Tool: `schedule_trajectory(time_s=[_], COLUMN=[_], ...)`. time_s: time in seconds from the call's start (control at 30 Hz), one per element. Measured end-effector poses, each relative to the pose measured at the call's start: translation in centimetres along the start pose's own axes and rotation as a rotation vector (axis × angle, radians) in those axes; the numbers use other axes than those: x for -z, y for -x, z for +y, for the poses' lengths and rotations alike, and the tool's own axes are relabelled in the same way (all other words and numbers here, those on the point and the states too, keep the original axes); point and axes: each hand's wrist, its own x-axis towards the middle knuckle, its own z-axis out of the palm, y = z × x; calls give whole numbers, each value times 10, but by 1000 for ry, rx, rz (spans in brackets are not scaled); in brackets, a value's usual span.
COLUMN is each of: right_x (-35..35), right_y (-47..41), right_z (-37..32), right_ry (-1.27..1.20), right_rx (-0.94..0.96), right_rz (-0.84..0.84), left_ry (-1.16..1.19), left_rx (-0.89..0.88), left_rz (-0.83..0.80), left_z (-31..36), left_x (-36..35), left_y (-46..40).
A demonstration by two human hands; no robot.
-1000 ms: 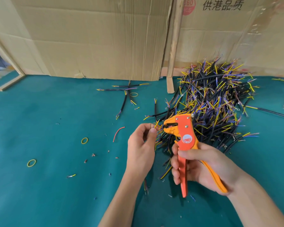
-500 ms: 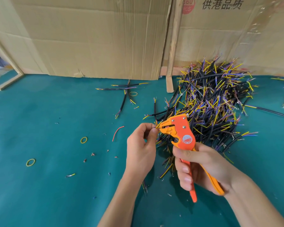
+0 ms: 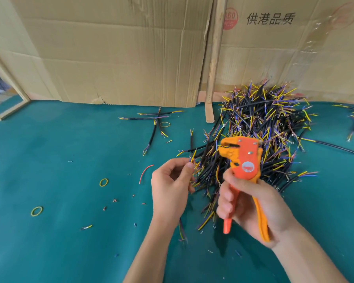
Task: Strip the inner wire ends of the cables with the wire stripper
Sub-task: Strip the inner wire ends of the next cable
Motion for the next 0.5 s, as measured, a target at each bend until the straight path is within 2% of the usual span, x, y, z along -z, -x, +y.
schedule_trajectory(time_s=[0.07, 0.17, 0.23, 0.3, 0.37, 0.43, 0.5], right_x=[7, 14, 14, 11, 8, 6, 2], right_y=[2, 4, 4, 3, 2, 2, 2], right_z=[-9, -14, -12, -10, -6, -2, 1], right_ry=[-59, -117, -105, -92, -89, -77, -62], right_rx=[54, 76, 74, 59, 31, -2, -38], right_rz=[-57, -83, -88, -94, -102, -129, -152], left_ry=[0, -41, -313, -722, -1072, -1249, -1301], left_rx=[-18, 2, -23, -77, 33, 189, 233], left_rz=[-5, -195, -178, -6, 76, 53, 11], left_z=[9, 26, 30, 26, 14, 0, -11], left_x=[-13, -40, -43, -23, 8, 34, 50], left_y=[-9, -36, -70, -105, -127, -135, -139])
